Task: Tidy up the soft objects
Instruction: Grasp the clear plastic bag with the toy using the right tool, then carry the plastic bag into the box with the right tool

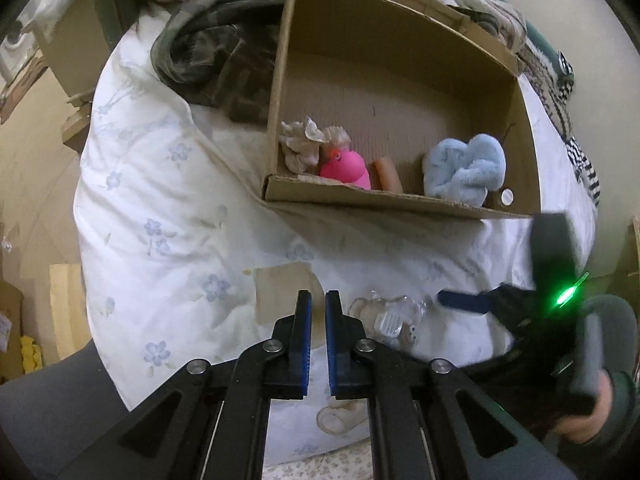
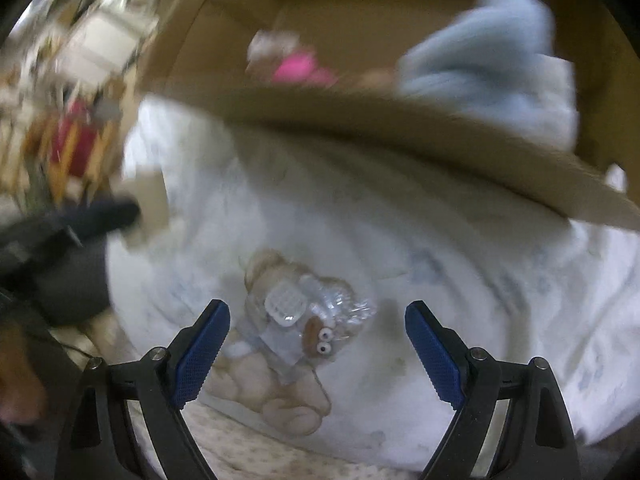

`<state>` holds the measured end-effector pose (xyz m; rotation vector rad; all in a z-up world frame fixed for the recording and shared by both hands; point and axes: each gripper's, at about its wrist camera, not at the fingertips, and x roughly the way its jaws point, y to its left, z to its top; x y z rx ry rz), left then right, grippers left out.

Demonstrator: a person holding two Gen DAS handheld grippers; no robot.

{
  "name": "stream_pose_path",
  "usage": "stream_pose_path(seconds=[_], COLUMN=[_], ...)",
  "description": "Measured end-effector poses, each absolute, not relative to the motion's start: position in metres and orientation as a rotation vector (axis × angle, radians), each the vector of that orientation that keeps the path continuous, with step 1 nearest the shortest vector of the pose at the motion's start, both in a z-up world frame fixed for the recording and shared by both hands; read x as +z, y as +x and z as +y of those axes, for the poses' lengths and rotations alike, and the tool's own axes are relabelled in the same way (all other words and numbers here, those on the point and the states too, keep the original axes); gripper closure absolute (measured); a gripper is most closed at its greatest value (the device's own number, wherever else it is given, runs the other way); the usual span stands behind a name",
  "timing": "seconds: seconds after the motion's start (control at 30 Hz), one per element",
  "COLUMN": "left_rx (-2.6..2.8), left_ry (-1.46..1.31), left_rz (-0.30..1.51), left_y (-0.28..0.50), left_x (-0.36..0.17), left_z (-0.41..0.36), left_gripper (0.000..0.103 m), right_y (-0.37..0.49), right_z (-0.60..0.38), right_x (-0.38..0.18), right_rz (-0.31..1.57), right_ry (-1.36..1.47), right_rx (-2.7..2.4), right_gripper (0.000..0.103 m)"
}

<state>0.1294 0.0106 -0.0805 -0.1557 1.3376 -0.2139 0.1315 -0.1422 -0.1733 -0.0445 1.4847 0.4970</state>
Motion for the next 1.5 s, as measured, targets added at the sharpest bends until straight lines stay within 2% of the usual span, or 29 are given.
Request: stream_pose_path(seconds=[0.13, 0.23, 0.3, 0.33, 0.4, 0.47, 0.97, 1.33, 1.5], left_rx=[-0.210, -0.213, -0.212, -0.212, -0.209, -0.206, -0.216, -0.237, -0.272], left_ry=[-0.161, -0.165, -0.164, -0.164, -0.162, -0.162, -0.117, -0.169, -0.153], left_rz=[1.332, 1.330, 1.326, 1.324, 1.320, 1.317, 1.207, 1.014, 0.972], left_y=[0.128, 0.128, 0.127, 0.127, 0.127, 0.127, 0.121, 0.141, 0.166], left_x=[-0.082, -0.079, -0.080, -0.080, -0.079, -0.078, -0.053, 0.008, 0.032], left_z=[0.008, 0.010, 0.007, 0.006, 0.006, 0.007, -0.004, -0.008, -0.017], left_gripper=[0.097, 0.097, 0.097, 0.097, 0.097, 0.097, 0.097, 0.097, 0.097], right_y=[0.121, 0.116, 0.114, 0.114, 0.114, 0.115, 0.117, 0.140, 0.162], right_z=[-0.123, -0.119, -0.120, -0.122, -0.125, -0.130, -0.160, -0.202, -0.217], right_x=[-0.181, -0.179, -0.177, -0.175, -0.172, -0.166, -0.104, -0.043, -0.022], right_rz=[1.475, 1.447, 1.437, 1.433, 1.430, 1.417, 1.251, 1.047, 0.976], right_ry=[-0.149, -0.188, -0.190, -0.183, -0.165, -0.147, 0.067, 0.282, 0.288], right_rx=[0.535, 0.558, 0.559, 0.556, 0.560, 0.559, 0.588, 0.546, 0.512], right_gripper=[0.010, 0.025, 0.042, 0.045, 0.064, 0.068, 0.070, 0.070, 0.070])
